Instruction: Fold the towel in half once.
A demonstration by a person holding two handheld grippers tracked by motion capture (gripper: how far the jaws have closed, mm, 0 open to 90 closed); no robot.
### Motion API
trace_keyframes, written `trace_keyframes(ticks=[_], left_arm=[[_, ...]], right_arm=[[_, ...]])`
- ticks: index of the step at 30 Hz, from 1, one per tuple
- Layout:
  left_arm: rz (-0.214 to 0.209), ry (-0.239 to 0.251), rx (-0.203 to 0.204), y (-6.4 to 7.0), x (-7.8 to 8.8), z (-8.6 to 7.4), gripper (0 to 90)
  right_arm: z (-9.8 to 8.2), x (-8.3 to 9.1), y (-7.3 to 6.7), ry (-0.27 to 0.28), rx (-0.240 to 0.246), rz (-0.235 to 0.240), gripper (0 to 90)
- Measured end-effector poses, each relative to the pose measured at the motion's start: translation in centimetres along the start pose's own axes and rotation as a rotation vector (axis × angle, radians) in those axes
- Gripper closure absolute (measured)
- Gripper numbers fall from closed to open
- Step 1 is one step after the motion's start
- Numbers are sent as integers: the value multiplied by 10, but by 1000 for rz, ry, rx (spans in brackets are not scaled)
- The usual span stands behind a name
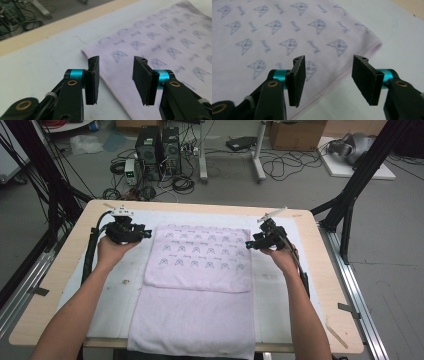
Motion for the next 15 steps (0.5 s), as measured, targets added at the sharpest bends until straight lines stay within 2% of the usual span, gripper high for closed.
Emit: trace_keyframes(ticks=[1, 3, 5, 7, 10, 15], left_arm=[[-15, 2, -12, 6, 1, -5, 569], [-38, 6, -31, 17, 5, -14, 568], [-62, -4, -49, 27, 10, -23, 561], [-78, 20, -62, 37, 17, -29, 556], [-109, 19, -94, 52, 24, -40, 556], [-148, 11, -114, 70, 29, -59, 565]], right_arm=[[-2, 1, -6, 22, 28, -6, 473], [-8, 2, -21, 44, 16, 35, 470], [-17, 2, -33, 45, 26, 52, 466], [-26, 5, -44, 56, 32, 70, 478], [-38, 8, -58, 60, 44, 86, 487], [-56, 11, -76, 80, 52, 113, 498]])
Point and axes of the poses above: each handheld gripper's, and its own axes: x roughly backward along the jaws, z roughly out of its top, y roughly to its right, the point moved 10 cm from there along -x, roughly forward along the jaws, and after that the axes turned 1 degree about -x, right-handed, at the moved point
